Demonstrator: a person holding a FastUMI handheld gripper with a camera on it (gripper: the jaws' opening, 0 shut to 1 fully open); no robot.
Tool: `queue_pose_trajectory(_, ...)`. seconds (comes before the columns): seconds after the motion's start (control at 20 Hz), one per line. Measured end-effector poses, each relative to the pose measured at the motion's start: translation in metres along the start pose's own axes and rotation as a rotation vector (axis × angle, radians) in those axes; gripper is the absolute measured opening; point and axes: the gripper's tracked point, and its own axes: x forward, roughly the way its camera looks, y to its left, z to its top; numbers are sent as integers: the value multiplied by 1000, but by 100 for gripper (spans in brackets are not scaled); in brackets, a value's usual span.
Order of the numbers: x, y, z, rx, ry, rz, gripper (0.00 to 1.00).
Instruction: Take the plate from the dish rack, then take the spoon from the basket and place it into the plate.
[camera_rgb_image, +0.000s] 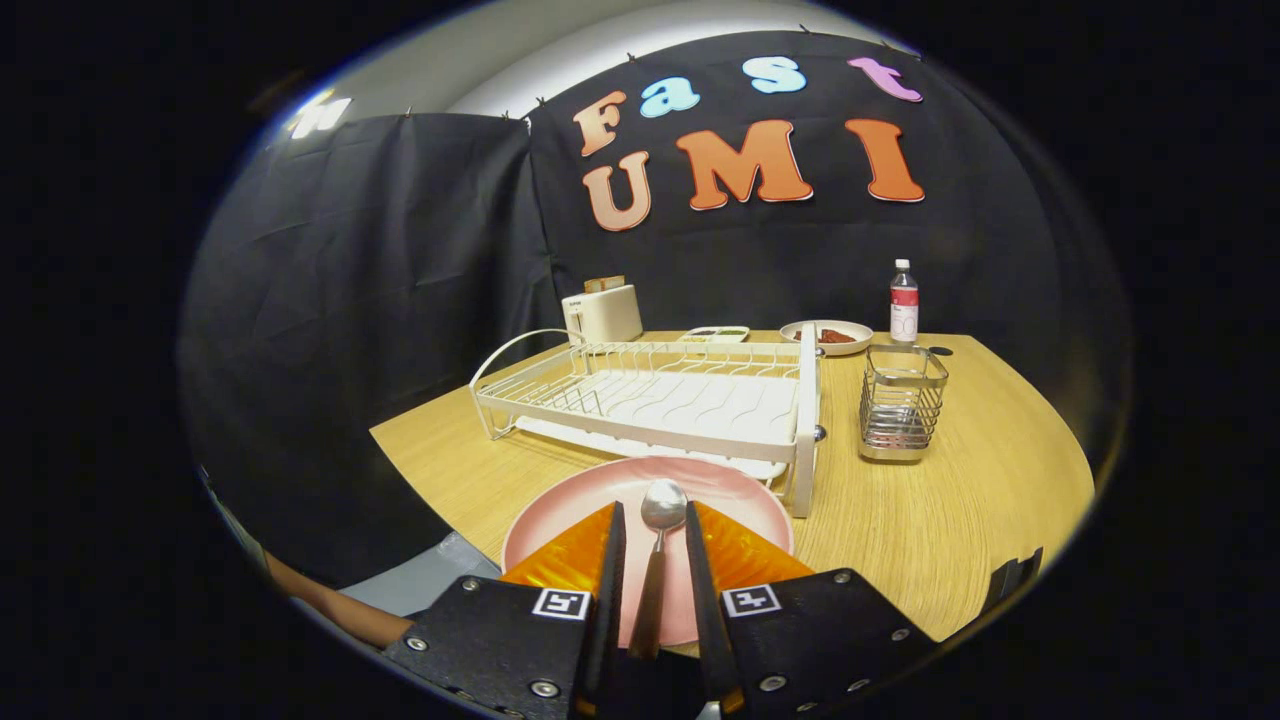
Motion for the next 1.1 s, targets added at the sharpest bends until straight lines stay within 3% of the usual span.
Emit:
queue_pose_trajectory(0.1,0,-3,16,4,-41,-18,41)
queue_pose_trajectory(0.35,-7,-9,67,-5,-169,-78,68)
queue_pose_trajectory(0.55,-16,-14,106,-23,-274,-143,82)
queue_pose_trajectory(0.8,-32,-19,147,-35,-371,-213,88)
queue_pose_trajectory(1.1,-45,-17,179,-145,-441,-328,91)
